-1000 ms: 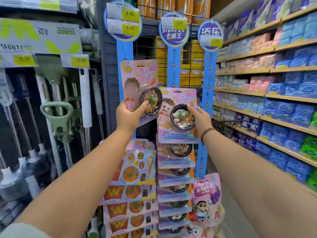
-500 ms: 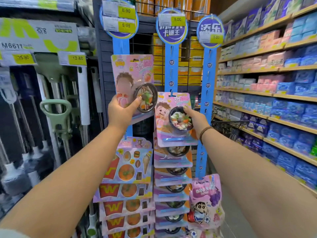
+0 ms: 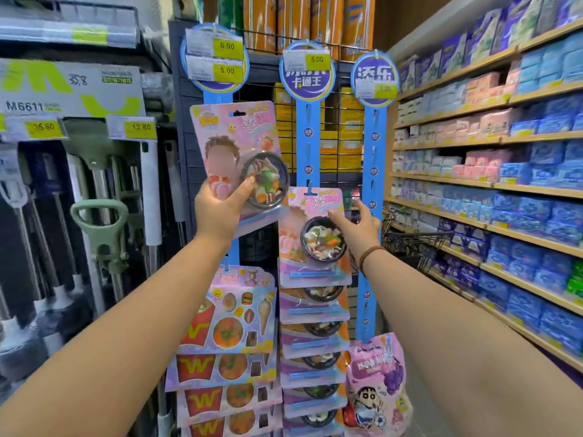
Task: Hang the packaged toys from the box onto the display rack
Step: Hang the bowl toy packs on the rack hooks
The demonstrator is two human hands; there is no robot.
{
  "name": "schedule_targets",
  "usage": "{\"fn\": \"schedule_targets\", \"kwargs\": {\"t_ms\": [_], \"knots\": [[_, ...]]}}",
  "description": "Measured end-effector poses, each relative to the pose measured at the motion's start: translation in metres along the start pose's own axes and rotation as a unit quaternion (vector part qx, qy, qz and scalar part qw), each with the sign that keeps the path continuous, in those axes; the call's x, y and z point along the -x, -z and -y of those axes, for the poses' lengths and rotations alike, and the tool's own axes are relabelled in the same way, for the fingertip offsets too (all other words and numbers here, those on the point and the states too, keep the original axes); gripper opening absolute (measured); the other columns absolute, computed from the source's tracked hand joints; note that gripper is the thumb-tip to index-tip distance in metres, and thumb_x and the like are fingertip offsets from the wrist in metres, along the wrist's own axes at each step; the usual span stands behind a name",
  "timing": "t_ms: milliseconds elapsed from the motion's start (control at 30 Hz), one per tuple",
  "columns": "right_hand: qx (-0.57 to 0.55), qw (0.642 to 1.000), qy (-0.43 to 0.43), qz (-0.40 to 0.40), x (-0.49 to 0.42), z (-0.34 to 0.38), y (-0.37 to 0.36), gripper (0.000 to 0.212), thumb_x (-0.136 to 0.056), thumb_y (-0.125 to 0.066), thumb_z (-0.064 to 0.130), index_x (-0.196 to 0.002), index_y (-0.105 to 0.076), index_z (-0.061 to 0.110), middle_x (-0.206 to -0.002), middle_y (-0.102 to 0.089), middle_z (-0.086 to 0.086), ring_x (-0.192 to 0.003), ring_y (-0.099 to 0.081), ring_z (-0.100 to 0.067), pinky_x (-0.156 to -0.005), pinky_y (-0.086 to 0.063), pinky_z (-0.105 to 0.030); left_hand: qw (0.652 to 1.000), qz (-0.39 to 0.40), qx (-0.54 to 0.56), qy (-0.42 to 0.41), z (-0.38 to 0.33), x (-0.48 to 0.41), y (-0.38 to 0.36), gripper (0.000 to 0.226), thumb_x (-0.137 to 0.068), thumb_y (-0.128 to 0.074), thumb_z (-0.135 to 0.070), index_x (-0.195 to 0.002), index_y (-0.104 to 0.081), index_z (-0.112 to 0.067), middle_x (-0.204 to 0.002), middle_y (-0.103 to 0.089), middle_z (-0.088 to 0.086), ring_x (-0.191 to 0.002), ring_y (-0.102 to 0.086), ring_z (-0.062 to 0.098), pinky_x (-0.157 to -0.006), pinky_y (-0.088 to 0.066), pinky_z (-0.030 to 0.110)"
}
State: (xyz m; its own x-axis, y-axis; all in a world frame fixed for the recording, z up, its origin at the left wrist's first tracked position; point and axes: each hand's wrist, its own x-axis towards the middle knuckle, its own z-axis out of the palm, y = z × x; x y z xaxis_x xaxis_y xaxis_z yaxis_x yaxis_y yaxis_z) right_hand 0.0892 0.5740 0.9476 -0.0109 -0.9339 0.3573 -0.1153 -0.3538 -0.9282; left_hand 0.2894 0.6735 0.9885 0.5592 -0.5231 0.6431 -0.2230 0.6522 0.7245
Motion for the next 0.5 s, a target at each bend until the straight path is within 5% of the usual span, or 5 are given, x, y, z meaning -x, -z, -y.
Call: {"fn": "schedule_targets", "kwargs": {"t_ms": [200, 333, 400, 500], "knots": [[0.071, 0.992, 0.104, 0.014, -0.005, 0.031, -0.021, 0.051, -0.094, -0.048, 0.044, -0.141, -0.042, 0.025, -0.144, -0.031, -0.003, -0.136, -0.026, -0.024, -0.113, -0.025, -0.048, 0.997, 0.048, 0.007, 0.067, 0.008, -0.007, -0.020, 0.022, -0.081, -0.073, -0.024, -0.088, -0.053, -0.018, -0.095, -0.060, 0.006, -0.091, -0.059, 0.022, -0.088, -0.052, 0.043], [-0.037, 0.991, 0.074, 0.103, -0.005, 0.046, -0.026, 0.052, -0.098, -0.043, 0.041, -0.143, -0.039, 0.016, -0.133, -0.048, 0.001, -0.124, -0.045, -0.015, -0.099, -0.035, -0.030, 0.993, 0.058, 0.036, 0.101, 0.008, -0.012, -0.033, 0.034, -0.075, -0.075, -0.031, -0.078, -0.046, -0.015, -0.082, -0.050, 0.005, -0.080, -0.052, 0.019, -0.074, -0.049, 0.033], [-0.056, 0.990, 0.073, 0.110, -0.009, 0.051, -0.023, 0.048, -0.099, -0.040, 0.042, -0.136, -0.048, 0.013, -0.123, -0.054, 0.001, -0.116, -0.050, -0.014, -0.092, -0.036, -0.026, 0.986, 0.064, 0.061, 0.139, 0.003, -0.015, -0.042, 0.026, -0.082, -0.070, -0.029, -0.087, -0.049, -0.014, -0.083, -0.053, 0.001, -0.077, -0.054, 0.013, -0.066, -0.047, 0.023], [-0.094, 0.992, 0.036, 0.076, -0.018, 0.049, -0.021, 0.029, -0.099, -0.040, 0.039, -0.106, -0.057, 0.018, -0.089, -0.057, 0.008, -0.087, -0.054, -0.013, -0.078, -0.043, -0.021, 0.969, 0.114, 0.061, 0.212, -0.005, -0.019, -0.057, 0.044, -0.087, -0.063, -0.037, -0.118, -0.051, -0.009, -0.097, -0.055, -0.007, -0.099, -0.054, 0.012, -0.076, -0.044, 0.031]]}}
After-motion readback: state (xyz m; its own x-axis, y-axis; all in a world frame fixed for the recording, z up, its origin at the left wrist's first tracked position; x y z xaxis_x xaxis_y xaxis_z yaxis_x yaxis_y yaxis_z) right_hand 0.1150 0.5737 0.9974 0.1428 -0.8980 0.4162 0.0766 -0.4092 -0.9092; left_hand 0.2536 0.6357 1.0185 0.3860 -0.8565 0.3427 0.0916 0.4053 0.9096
